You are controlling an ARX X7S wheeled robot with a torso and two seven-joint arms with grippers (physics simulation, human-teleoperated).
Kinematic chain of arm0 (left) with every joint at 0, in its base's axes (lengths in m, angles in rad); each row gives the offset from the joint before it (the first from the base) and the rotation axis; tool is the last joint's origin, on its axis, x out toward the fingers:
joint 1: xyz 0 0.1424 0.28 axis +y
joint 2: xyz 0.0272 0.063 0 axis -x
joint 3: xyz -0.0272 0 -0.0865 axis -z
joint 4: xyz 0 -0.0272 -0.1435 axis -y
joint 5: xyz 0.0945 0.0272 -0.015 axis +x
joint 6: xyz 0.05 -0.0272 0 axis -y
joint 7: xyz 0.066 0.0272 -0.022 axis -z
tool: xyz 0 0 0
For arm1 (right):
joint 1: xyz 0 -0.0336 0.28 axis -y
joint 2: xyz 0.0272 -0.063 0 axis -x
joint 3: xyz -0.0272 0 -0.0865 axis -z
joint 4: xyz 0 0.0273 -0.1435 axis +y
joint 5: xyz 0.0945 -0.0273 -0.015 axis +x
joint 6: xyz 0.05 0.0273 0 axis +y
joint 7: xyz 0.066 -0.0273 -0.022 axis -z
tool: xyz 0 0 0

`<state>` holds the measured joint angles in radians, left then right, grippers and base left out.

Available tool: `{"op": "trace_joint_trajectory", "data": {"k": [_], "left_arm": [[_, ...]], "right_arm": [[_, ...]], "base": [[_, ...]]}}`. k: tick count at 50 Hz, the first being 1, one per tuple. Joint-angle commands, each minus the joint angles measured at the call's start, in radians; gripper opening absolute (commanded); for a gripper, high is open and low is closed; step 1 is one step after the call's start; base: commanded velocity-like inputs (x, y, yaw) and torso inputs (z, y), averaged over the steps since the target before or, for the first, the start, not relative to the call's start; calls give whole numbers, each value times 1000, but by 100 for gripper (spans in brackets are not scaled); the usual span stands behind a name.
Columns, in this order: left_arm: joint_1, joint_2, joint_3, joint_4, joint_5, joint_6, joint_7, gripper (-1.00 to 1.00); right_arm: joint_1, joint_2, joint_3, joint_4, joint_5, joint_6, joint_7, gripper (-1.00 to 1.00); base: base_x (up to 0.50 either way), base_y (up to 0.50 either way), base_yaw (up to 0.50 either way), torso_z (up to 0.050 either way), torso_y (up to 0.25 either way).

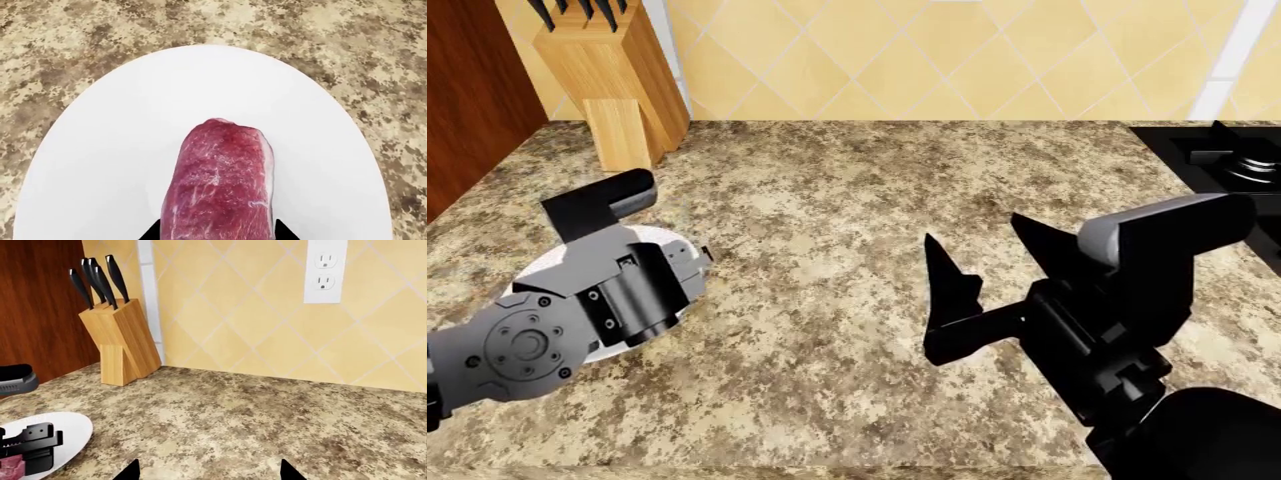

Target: Place the steak on the rack of the oven.

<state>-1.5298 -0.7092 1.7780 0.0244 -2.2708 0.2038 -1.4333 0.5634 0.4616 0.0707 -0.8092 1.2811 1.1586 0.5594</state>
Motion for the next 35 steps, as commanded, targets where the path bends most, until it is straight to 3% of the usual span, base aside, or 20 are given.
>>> {"op": "trace_joint_trajectory", "data": {"k": [1,17,35], "left_arm": [[1,-2,-4,12,0,18,0,-100],[-32,-39,-1,64,60,57,-40,-100],[-82,-179,-3,342,232,129,-68,-100]], "right_arm": [[-3,6,-2,-4,6,-7,7,100],[-1,14,-7,-7,13,-16,19,100],[51,25,-21,-42,92,7,107,100]], "base": [[0,0,0,0,0],[0,0,0,0,0],[0,0,0,0,1]]}}
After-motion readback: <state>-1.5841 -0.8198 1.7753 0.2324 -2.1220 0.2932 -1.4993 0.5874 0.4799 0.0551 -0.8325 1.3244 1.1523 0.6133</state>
